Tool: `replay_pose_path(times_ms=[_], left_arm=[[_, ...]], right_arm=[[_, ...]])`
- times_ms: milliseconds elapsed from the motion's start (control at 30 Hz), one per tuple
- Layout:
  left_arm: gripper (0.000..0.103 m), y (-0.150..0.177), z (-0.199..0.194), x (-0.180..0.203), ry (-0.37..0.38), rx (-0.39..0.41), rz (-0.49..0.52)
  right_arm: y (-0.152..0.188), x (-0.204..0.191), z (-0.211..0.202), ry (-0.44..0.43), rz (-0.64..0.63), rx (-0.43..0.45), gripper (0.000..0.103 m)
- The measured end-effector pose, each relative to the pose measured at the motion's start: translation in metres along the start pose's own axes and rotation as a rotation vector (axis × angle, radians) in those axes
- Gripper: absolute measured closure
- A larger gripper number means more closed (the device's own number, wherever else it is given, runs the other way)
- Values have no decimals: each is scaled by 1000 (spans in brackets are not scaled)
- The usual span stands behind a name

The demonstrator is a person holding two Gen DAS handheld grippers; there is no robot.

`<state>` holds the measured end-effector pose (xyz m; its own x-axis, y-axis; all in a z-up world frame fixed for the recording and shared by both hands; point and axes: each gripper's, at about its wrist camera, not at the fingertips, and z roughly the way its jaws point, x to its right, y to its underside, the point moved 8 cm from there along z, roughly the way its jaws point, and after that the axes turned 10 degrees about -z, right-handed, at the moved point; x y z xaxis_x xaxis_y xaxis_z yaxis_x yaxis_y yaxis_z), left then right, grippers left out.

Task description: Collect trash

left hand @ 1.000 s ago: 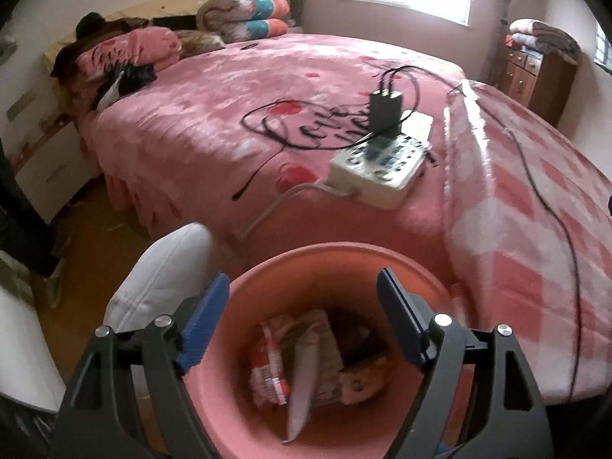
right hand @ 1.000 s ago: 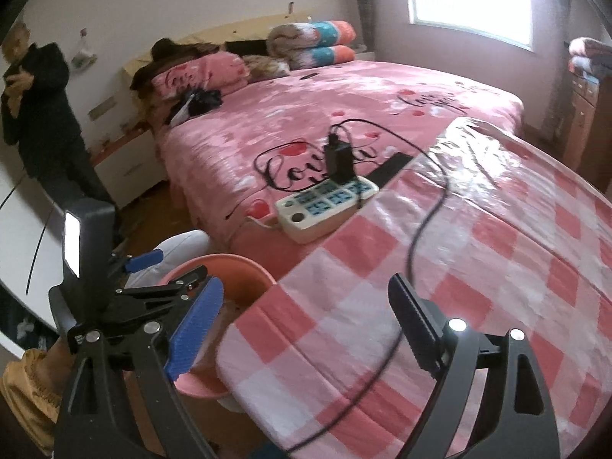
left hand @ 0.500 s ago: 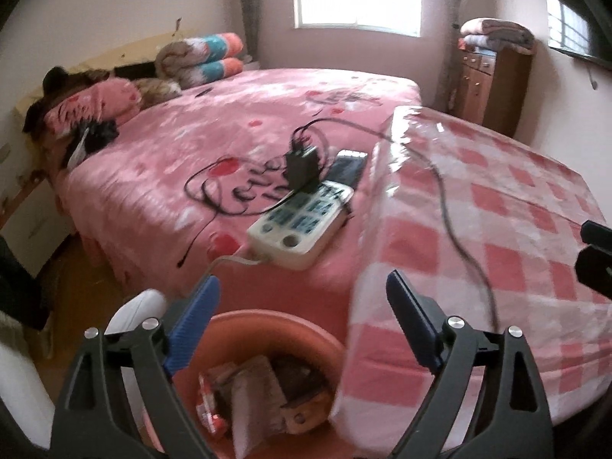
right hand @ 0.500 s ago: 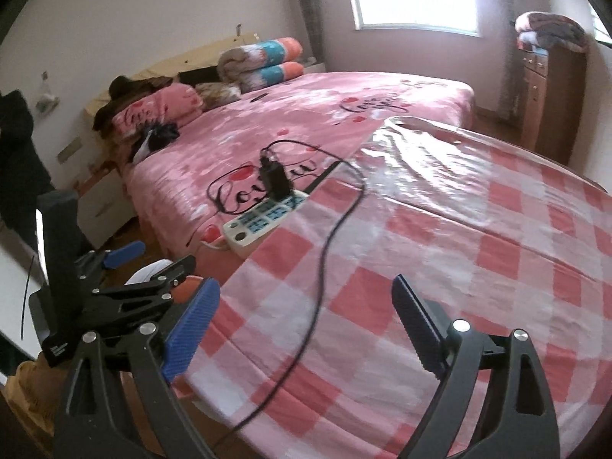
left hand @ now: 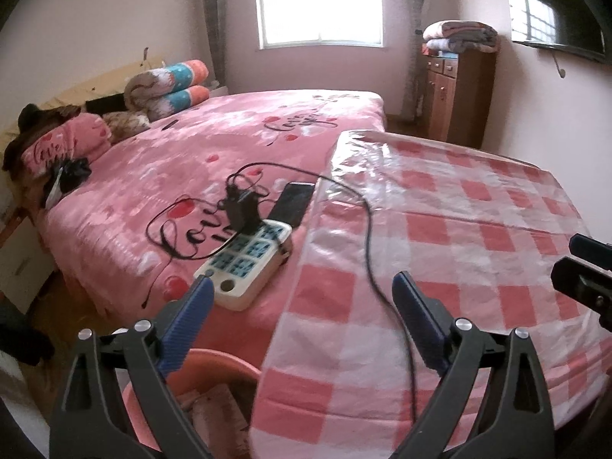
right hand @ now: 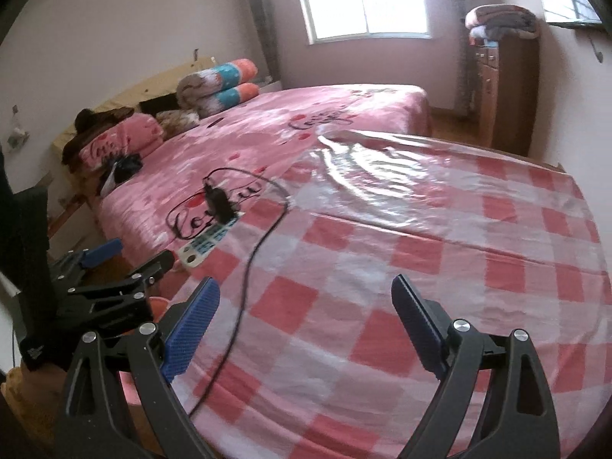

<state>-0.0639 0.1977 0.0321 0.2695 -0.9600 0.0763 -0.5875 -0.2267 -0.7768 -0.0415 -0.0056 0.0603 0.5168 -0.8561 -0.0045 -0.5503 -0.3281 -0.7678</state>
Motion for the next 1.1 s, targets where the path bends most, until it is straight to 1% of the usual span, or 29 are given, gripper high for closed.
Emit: replay_pose_path(times_ms=[233, 467, 1100], left_arm=[[8, -7, -3, 32, 32, 11, 39], [8, -8, -5, 63, 61, 15, 68], [8, -11, -15, 145, 153, 25, 139]], right_arm=[[5, 34, -14, 45, 47, 19, 13], [10, 58, -26, 85, 75, 33, 13], [28, 125, -69, 229, 146, 80, 13]])
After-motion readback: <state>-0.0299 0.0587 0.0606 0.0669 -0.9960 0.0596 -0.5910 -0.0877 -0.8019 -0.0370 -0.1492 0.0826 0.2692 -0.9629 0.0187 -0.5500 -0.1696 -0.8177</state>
